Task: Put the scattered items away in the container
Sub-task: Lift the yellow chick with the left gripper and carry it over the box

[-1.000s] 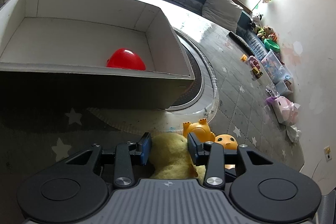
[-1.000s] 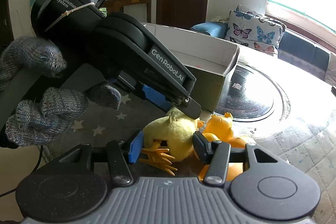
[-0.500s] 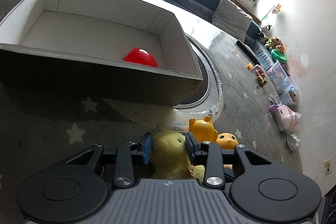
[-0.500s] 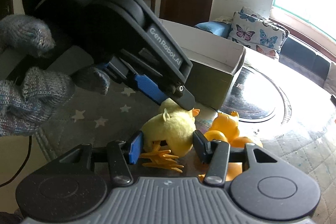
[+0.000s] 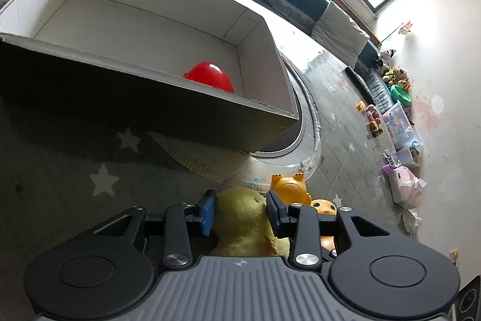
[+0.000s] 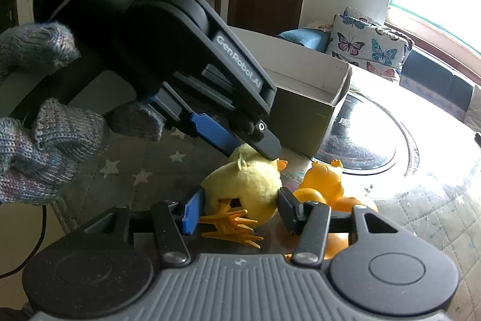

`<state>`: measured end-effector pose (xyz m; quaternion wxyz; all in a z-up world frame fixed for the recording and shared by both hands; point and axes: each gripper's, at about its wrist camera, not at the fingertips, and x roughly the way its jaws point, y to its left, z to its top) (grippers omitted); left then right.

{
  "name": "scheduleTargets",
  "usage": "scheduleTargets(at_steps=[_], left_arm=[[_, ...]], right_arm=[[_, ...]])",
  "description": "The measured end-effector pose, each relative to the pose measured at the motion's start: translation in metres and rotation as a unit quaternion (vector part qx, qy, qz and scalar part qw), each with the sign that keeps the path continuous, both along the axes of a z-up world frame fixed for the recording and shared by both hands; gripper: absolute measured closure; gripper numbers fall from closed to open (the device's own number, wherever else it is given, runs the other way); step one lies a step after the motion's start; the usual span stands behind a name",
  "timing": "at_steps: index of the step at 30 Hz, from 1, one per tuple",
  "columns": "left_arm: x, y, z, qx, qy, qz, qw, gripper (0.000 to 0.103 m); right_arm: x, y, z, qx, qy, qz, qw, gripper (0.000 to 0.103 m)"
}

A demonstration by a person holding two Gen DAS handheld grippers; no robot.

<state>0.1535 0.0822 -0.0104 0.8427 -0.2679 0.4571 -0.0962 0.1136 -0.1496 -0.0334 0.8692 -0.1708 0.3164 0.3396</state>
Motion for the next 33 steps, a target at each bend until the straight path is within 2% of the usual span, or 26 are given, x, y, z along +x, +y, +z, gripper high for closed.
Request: scheduleTargets(at_steps=[7,13,21,26,33], left_arm=[[-0.004,-0.004,-0.002,0.01,-0.005,0.0,0.9999,0.063],[-0.003,-0.001,-0.005,-0.001,0.001,0.0,1.0,0.061],[-0.006,0.001,-0.002,-0.007,0.005,0.003,1.0,0.063],[-0.012,0.005,0.012,-0.007,-0.009,0.01,0.9999,0.063],[-0.01,0.017,0.056,-0.003,-0.067,0.032,0.9973,0.063]], right_arm=[[-0.001,-0.001,0.001,0.0,0.001,-0.001,1.0,0.049],[-0.001,-0.003,0.002,0.0,0.003,0.0,1.0,0.049],[-0.002,-0.008,0.005,0.008,0.002,0.001,1.0,0.053],[-0.003,-0.01,0.018,0.017,-0.005,0.013,1.0,0.054],[0.004,-0.002,0.054,0.035,-0.05,0.035,0.998,0.054]])
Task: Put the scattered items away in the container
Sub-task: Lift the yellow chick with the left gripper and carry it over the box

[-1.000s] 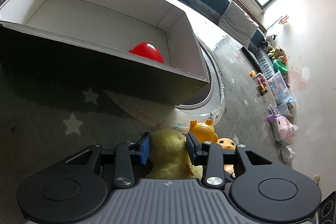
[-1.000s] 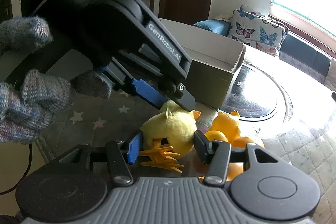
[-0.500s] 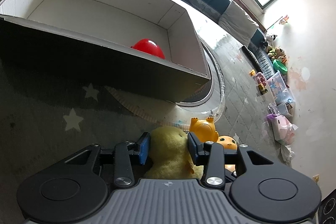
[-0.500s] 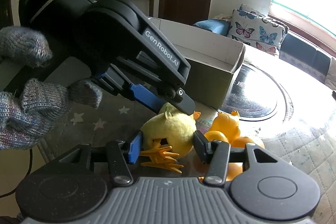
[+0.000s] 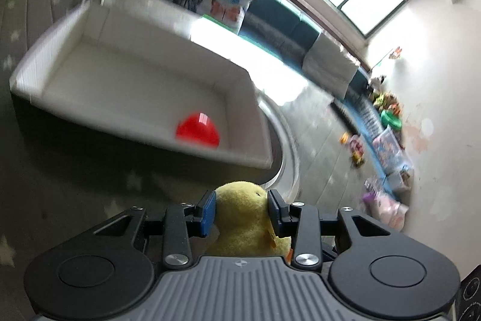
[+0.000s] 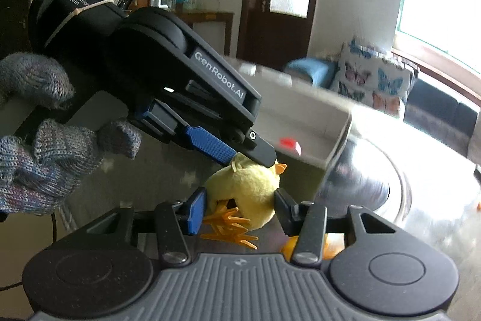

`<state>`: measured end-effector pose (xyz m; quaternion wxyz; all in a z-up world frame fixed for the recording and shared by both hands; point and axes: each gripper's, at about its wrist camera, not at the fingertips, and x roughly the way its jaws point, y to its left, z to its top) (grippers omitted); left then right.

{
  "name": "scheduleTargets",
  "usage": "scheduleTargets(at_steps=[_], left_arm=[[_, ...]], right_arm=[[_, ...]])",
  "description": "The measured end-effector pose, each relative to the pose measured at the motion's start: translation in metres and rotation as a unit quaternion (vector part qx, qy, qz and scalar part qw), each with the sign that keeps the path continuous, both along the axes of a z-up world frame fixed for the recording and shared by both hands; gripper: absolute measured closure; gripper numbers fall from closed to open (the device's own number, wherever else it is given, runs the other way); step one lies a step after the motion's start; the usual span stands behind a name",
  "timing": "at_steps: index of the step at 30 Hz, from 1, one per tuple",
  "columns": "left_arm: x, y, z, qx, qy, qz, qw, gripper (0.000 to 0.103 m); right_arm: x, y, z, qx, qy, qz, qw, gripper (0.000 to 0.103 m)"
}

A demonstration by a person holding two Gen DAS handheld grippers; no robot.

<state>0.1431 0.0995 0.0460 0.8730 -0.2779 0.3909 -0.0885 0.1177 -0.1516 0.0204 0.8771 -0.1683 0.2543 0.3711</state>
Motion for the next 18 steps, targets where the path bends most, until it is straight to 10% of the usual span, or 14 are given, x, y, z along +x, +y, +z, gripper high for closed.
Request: scheduleTargets(at_steps=[9,18], left_arm=[[0.042,0.036,0.04,0.012,-0.047,0.05,0.9976,0.063],[0.095,0.073,0.019,0.003,-0.011,0.08,0.9967,0.063]], right_arm=[[0.046,0.043,0.031,0.017,-0.054,0.034,0.998,0.055],[0.108,0.089,0.017,0.013,-0.017,0.052,0.998,0.055]])
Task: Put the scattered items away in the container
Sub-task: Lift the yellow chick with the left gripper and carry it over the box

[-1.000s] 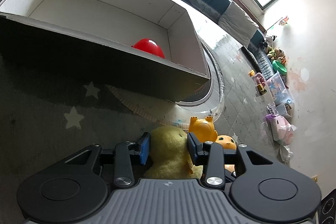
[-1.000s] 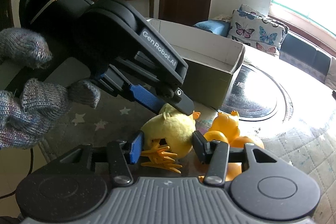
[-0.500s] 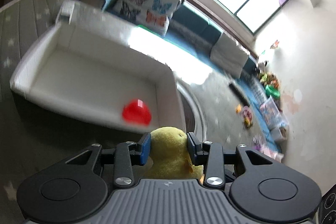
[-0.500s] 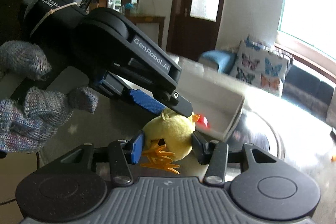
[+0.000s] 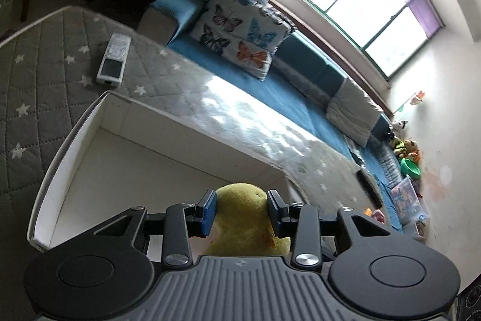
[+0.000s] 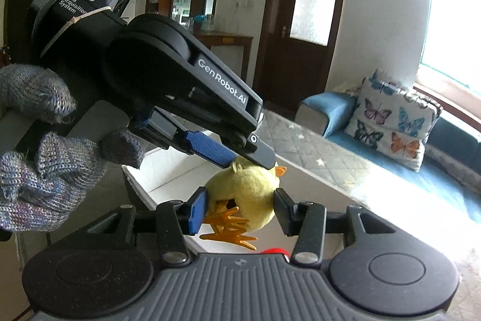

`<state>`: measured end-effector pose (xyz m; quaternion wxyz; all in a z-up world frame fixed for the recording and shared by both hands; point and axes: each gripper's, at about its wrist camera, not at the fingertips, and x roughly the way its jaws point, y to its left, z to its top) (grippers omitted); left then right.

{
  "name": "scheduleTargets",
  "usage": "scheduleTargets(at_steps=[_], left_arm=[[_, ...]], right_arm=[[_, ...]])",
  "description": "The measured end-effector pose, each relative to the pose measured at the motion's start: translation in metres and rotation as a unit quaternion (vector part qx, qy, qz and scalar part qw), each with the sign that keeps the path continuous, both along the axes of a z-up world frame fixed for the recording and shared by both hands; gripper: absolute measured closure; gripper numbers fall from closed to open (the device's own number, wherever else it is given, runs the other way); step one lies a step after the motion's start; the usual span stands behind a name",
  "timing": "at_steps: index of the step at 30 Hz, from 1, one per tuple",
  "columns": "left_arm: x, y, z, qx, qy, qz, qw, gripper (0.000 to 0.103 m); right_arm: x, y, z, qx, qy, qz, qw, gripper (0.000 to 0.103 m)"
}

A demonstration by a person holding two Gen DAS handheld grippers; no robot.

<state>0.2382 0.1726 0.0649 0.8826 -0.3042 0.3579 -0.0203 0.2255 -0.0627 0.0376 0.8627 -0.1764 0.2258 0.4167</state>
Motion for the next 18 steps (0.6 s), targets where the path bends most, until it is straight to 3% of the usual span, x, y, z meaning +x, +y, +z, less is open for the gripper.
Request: scheduleTargets(at_steps=[10,18], left_arm=[[0.028,0.021,-0.045,-0.02,0.058,0.012,0.998,0.063],[0.038,0.026,-0.068,-0.028,0.089,0.011,0.9955,0.063]], right_arm=[[0.038,0.027,-0.037,-0.028,0.059,0.008,0.998,0.056],[0.045,0.036,-0.056,-0.053,0.092,0.011,0.994,0.056]])
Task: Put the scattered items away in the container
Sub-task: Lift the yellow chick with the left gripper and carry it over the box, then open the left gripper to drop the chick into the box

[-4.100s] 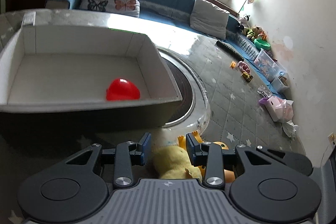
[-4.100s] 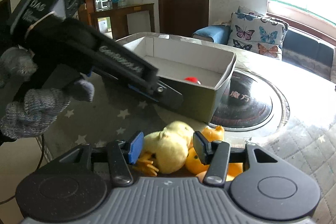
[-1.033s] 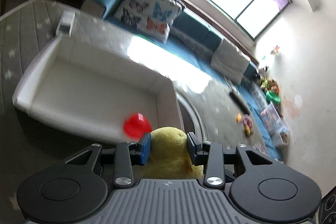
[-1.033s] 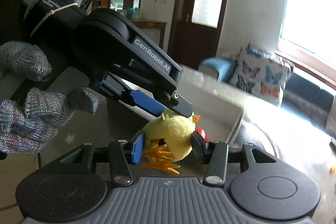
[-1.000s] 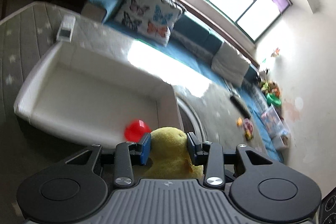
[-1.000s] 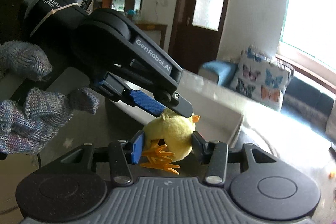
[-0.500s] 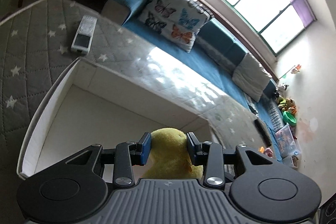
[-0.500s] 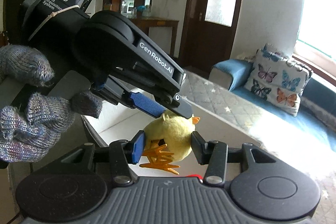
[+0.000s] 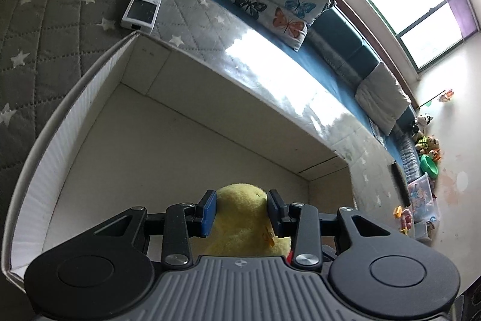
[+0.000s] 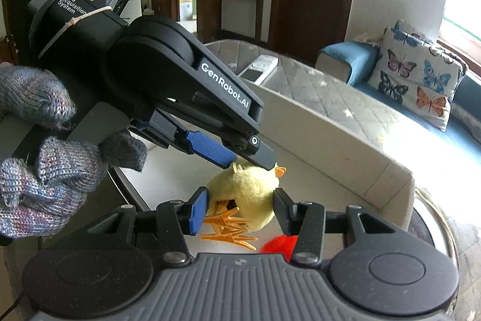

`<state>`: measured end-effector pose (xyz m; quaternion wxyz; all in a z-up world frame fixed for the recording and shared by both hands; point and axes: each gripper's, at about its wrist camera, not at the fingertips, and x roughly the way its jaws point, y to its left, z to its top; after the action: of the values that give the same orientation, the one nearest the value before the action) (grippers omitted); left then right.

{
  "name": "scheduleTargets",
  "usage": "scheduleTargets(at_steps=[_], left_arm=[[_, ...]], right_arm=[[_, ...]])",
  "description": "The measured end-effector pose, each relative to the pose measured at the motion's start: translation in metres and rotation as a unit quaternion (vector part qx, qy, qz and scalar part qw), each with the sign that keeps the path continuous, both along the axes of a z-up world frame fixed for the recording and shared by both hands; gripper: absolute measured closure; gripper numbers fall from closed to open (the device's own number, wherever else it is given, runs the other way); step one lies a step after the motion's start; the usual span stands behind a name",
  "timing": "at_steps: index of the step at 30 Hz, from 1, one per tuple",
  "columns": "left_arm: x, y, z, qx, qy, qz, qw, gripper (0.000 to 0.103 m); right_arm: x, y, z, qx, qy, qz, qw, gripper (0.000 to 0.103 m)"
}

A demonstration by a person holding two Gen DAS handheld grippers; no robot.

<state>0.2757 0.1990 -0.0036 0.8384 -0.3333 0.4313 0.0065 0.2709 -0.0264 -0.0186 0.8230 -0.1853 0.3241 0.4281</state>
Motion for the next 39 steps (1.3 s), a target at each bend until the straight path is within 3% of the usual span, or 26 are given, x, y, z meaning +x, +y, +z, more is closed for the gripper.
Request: scheduleTargets(at_steps=[7,17,28,39], left_arm=[[-0.001,0.0,-0.003,0.002,0.005,-0.009,0.9999,0.065],[-0.015,-0.01,0.015,0.025,-0.015,-0.014,0.9995,0.065],[-0.05,-0.04,0.043,0.066,-0.052,-0.035,0.9958,0.065],[-0.095,-0.081,0.06,0.101,-0.083,-0.062,0.9895,0.065]], right_arm=[[-0.006,-0.002,-0.001,-0.004,0.006,-0.003,1.0,0.055],[-0.018,-0.011,0.013,0.007,-0.011,-0.012,1.0,0.055],[-0.043,-0.031,0.032,0.024,-0.041,-0.026,0.999,0.054],[-0.095,-0.073,0.045,0.045,-0.072,-0.044,0.995,0.043]])
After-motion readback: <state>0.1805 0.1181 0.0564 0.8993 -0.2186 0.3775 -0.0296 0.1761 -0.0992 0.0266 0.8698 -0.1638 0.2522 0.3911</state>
